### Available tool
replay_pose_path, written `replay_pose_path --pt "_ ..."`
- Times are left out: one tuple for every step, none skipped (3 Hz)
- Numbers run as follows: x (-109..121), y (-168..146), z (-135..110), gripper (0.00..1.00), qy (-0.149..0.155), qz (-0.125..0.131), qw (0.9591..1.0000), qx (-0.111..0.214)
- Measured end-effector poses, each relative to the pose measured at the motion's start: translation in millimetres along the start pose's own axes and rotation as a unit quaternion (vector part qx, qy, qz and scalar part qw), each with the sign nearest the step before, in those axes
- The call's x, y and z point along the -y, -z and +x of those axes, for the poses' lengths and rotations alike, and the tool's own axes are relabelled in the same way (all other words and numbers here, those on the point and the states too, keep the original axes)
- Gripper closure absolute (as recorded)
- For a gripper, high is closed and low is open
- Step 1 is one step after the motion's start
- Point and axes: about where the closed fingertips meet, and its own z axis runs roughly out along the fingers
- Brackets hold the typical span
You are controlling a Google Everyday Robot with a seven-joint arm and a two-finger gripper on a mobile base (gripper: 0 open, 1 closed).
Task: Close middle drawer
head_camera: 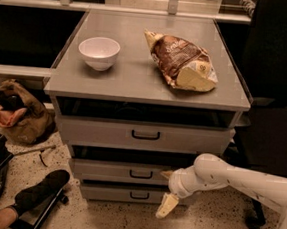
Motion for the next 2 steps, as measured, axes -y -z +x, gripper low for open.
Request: replay_pose_path --pt "21.8 -0.1 -0.5 0.0 0.008 0.02 0.9998 0.005" --pt "24.5 1.2 -0.3 0.0 0.011 0.028 0.9995 0.005"
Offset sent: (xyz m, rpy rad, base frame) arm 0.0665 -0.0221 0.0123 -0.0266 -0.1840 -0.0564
